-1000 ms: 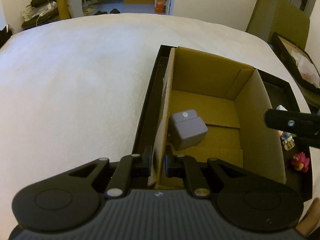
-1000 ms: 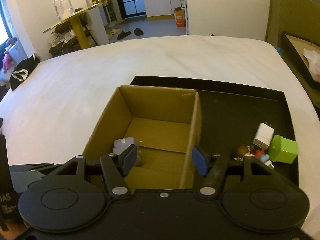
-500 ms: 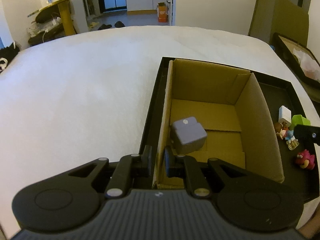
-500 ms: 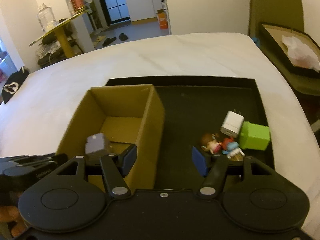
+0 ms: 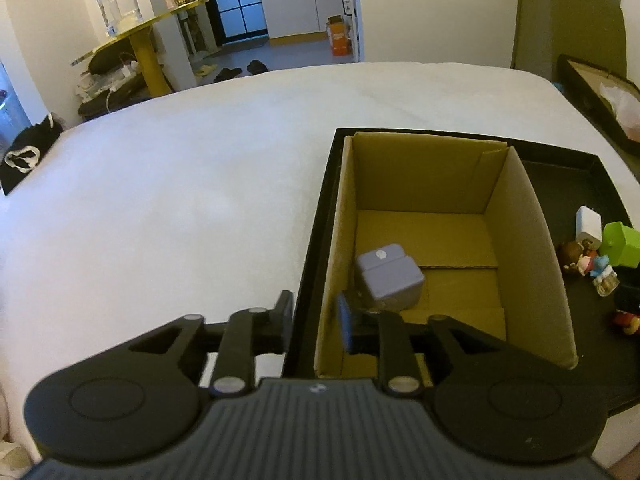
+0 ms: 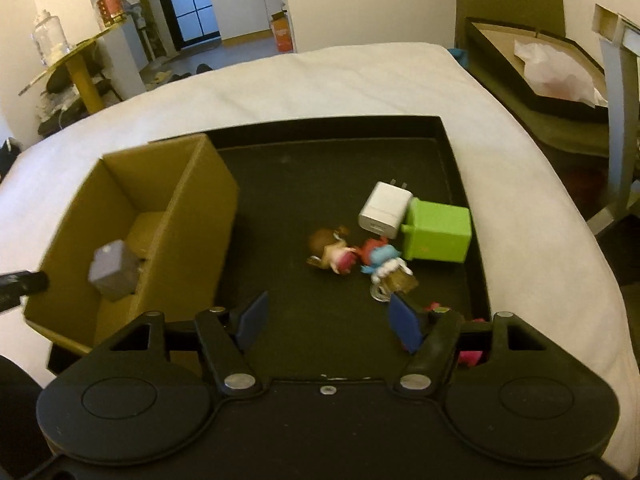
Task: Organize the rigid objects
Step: 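Lower the right gripper onto the pink dinosaur figure and close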
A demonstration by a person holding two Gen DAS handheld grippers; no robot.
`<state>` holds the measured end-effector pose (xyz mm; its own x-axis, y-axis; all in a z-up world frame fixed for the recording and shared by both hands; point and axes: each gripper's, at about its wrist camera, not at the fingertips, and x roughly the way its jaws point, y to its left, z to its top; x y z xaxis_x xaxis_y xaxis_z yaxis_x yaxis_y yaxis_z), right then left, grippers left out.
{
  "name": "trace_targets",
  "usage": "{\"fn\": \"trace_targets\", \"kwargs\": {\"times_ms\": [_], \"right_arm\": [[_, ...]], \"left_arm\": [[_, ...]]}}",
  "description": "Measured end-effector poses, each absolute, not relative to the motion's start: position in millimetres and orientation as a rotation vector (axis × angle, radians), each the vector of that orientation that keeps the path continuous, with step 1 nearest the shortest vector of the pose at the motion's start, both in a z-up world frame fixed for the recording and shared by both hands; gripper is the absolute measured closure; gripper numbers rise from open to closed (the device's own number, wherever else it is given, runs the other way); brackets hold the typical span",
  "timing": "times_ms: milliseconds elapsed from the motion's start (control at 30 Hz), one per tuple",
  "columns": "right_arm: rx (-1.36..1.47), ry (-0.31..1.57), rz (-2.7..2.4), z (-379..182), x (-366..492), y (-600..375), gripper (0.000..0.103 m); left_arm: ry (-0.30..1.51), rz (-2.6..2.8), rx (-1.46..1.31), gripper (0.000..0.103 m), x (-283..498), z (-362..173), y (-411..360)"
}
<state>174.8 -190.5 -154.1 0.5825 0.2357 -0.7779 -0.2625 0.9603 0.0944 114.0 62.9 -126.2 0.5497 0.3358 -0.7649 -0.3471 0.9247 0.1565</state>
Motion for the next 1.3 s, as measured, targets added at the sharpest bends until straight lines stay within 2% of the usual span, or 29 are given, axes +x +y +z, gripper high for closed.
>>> {"fn": "trace_targets", "kwargs": {"times_ms": [167,333,967,1033,1133,1300], "right_arm": [[-0.023,0.913,0.226,-166,178,-206,0.027],[-0.005,0.930,0.165,-180,181,-221,0.022],[0.067,0.997,0.098,-217,205,-236,0.022],[0.044,1.004,0.115,-220,205,-231,0.029],[-0.009,0.991,0.103,-221,203,-229,0.060],[0.009,0.992,0.125,-218,202,-228,0.065]], "left_arm": [[0.884,0.397,-0.023,0.050,115,-123,61],[0.886,0.410,-0.028,0.040,118,-123,59],[0.935,0.426,0.060,0.037,130,-126,42],[0.937,0.430,0.062,0.037,130,-126,42],[0.941,0.432,0.062,0.037,132,-127,41],[0.936,0.429,0.063,0.037,131,-126,41]]}}
